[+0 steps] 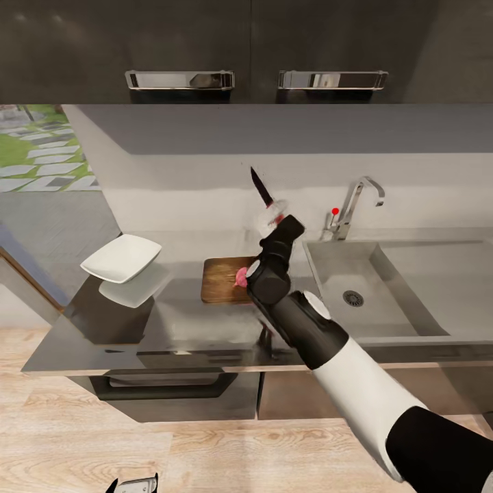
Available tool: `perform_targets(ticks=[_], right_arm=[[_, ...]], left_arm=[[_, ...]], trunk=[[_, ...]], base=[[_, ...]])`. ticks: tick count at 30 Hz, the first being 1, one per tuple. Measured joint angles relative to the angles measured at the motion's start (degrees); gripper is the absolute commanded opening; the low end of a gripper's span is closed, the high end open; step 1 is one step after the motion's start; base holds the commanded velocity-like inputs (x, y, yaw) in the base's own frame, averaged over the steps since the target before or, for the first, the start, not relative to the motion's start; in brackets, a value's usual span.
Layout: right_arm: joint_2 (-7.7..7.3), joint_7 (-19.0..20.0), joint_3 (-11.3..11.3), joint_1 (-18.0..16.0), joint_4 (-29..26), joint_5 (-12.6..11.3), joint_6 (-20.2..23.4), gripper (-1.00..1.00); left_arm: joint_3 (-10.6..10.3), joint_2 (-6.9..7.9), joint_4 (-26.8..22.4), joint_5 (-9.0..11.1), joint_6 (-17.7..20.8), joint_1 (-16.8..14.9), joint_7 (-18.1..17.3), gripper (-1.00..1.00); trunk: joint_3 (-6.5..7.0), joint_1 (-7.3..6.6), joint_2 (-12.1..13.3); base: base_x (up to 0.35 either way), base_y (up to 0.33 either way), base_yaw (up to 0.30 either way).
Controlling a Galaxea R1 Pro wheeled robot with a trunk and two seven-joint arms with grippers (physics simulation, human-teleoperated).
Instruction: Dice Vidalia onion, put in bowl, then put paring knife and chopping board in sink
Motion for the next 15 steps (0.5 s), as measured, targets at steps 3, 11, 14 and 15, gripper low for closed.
perform_targets(ticks=[3,11,14,15], right_arm=[[0.18,0.6,2.6,-0.6,-0.6,0.9,-0.2,-1.0],[0.18,0.5,3.9,-1.2,-1.4,0.9,-1.6,-1.0],[0.18,0.2,4.9,-1.2,-1.3,1.0,-2.7,-1.0],[0.18,0.2,5.2,-1.2,-1.3,1.0,-3.0,-1.0]], left_arm=[[0.0,0.38,-0.1,0.0,-0.6,0.0,-0.1,1.0],[0.1,0.77,-0.1,0.0,-2.5,0.0,-0.2,1.0],[0.1,0.83,-0.1,0.0,-1.6,0.0,-0.2,1.0],[0.1,0.86,-0.1,0.0,-1.2,0.0,-0.2,1.0]], trunk=[[0.0,0.0,0.0],[0.0,0.0,0.0],[0.0,0.0,0.0],[0.0,0.0,0.0]], base=[[0.0,0.0,0.0],[0.0,0.0,0.0],[0.0,0.0,0.0],[0.0,0.0,0.0]])
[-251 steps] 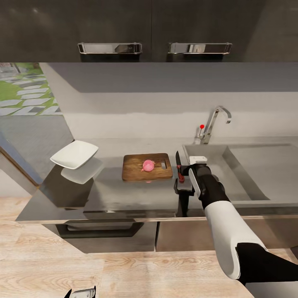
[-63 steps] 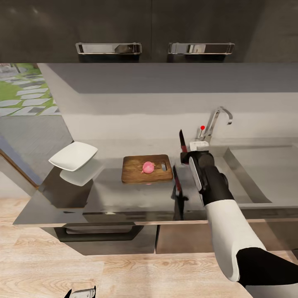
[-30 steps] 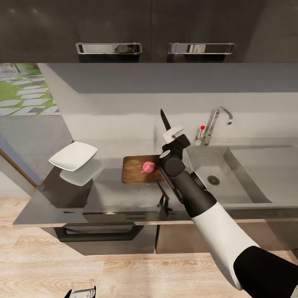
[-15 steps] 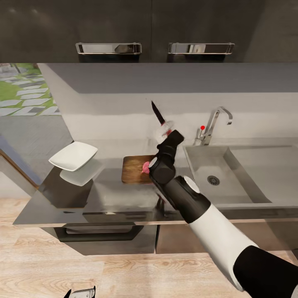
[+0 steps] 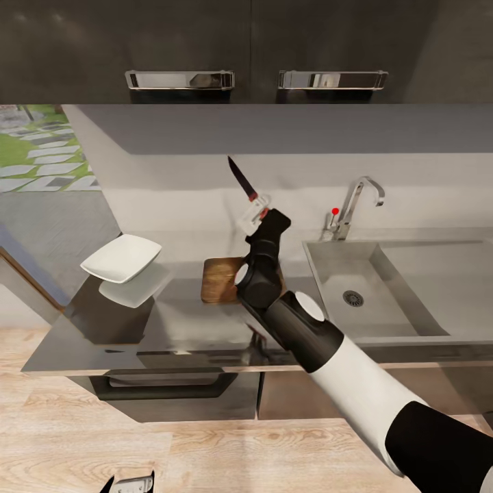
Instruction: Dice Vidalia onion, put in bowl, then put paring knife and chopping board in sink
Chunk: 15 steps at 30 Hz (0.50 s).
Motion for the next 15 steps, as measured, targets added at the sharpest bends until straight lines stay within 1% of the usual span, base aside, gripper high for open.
perform_targets(ticks=[6,12,15], right_arm=[[0.0,-0.1,1.9,0.0,0.4,-0.2,-2.0,-1.0],[0.0,-0.2,3.9,0.0,0.9,-0.3,-3.6,-1.0],[0.0,-0.1,4.8,0.0,1.3,-0.4,-2.7,-1.0]], left_arm=[[0.0,0.07,0.0,0.0,1.9,0.0,0.0,1.0],[0.0,0.07,0.0,0.0,2.2,0.0,0.0,1.0],[0.0,0.05,0.0,0.0,2.2,0.0,0.0,1.0]], trunk=[[0.0,0.0,0.0],[0.0,0.0,0.0],[0.0,0.02,0.0]], base=[[0.0,0.0,0.0],[-0.011,0.0,0.0],[-0.23,0.0,0.0]])
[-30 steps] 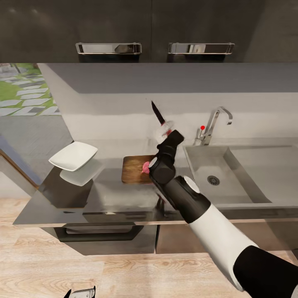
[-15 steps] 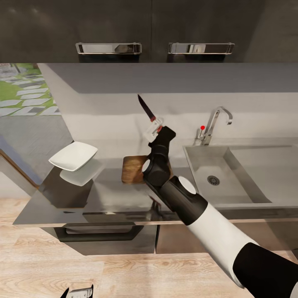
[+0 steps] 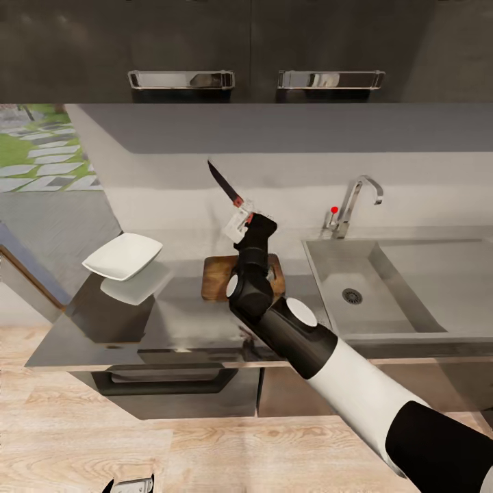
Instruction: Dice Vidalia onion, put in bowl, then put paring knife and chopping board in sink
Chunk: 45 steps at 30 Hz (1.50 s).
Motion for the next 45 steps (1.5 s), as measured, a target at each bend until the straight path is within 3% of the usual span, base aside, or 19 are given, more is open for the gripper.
perform_targets(ticks=[7,8,9,10,22,31,34,38,43,45], right_arm=[[0.0,-0.3,2.2,0.0,2.3,0.1,2.1,-1.0],[-0.01,-0.4,10.4,0.0,6.7,-0.2,3.7,-1.0],[0.0,-0.5,15.2,0.0,7.4,-0.1,3.9,-1.0],[0.0,-0.7,15.7,0.0,8.0,0.2,4.4,-1.0],[0.0,-1.5,16.3,0.0,9.2,0.5,5.4,-1.0],[0.0,-5.3,15.8,0.0,9.2,2.1,5.5,-1.0],[0.0,-6.8,14.1,0.0,9.2,2.2,5.5,-1.0],[0.0,-9.2,9.7,0.0,9.2,2.5,5.6,-1.0],[0.0,-10.2,8.0,0.0,9.2,3.7,5.6,-1.0],[0.0,-10.3,7.7,0.0,9.2,5.4,5.6,-1.0]], left_arm=[[-0.1,-0.07,0.0,0.0,0.0,0.0,0.0,1.0],[-0.1,-0.09,0.0,0.0,0.0,0.0,0.0,1.0],[-0.1,-0.1,0.0,0.0,0.0,0.0,0.0,1.0],[-0.1,-0.12,0.0,0.0,0.0,0.0,0.0,1.0],[-0.1,-0.22,0.1,0.0,0.0,0.0,0.0,1.0],[-0.1,-0.29,0.1,0.0,0.1,0.0,0.0,1.0],[-0.1,-0.3,0.1,0.0,0.1,0.0,0.0,1.0],[-0.1,-0.31,0.1,0.0,0.0,0.0,0.0,1.0],[-0.1,-0.31,0.1,0.0,0.1,0.0,0.0,1.0],[-0.1,-0.31,0.1,0.0,0.1,0.0,0.0,1.0]], trunk=[[0.0,-0.02,0.0],[-0.01,-0.01,0.0],[-0.01,-0.02,0.0],[0.0,-0.02,0.0],[0.0,-0.03,0.0],[0.0,-0.03,0.0],[0.0,-0.03,0.0],[0.0,-0.03,0.0],[0.0,-0.02,0.0],[0.0,-0.02,0.0]], base=[[-0.151,0.0,0.0],[-0.032,0.0,0.0],[-0.021,0.0,0.0],[-0.017,0.0,0.0],[-0.002,0.0,0.0],[0.0,0.0,0.0],[0.0,0.0,0.0],[0.0,0.0,0.0],[-0.004,0.0,0.0],[-0.105,0.0,0.0]])
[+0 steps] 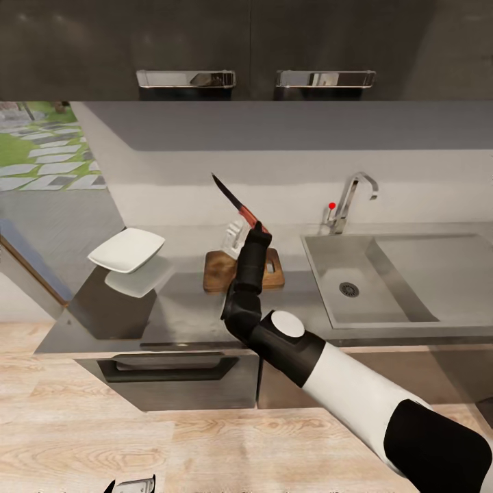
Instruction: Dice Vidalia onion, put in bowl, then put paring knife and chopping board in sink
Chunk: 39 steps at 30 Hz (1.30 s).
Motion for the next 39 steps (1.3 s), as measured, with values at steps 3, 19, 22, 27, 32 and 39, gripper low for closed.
perform_targets(ticks=[3,19,22,27,32,39], right_arm=[[0.0,-0.1,-0.1,0.0,0.0,1.7,0.0,-1.0],[0.0,0.0,0.0,0.0,10.4,7.1,0.1,-1.0],[0.0,0.0,0.1,0.0,12.8,7.5,0.0,-1.0],[0.0,-0.1,0.1,0.0,15.0,7.7,0.0,-1.0],[0.0,0.0,0.1,0.0,17.3,7.7,0.0,-1.0],[0.0,-0.2,0.1,0.0,22.2,7.9,0.0,-1.0]], left_arm=[[0.0,-0.02,0.0,0.0,0.0,0.0,0.0,1.0],[0.0,-0.1,0.0,0.0,0.0,0.0,-0.1,1.0],[0.0,-0.1,0.0,0.0,0.0,0.0,-0.1,1.0],[0.0,-0.15,0.0,0.0,0.0,0.0,-0.1,1.0],[0.0,-0.14,0.0,0.0,0.0,0.0,-0.1,1.0],[0.0,-0.15,0.0,0.0,0.0,0.0,-0.1,1.0]], trunk=[[0.0,0.02,0.0],[0.0,0.0,0.0],[0.0,0.0,0.0],[0.0,-0.01,0.0],[0.0,0.0,0.0],[0.0,-0.01,0.0]], base=[[-0.231,0.0,0.0],[-0.162,0.0,0.0],[-0.004,0.0,0.0],[-0.001,0.0,0.0],[0.0,0.0,0.0],[0.0,0.0,0.0]])
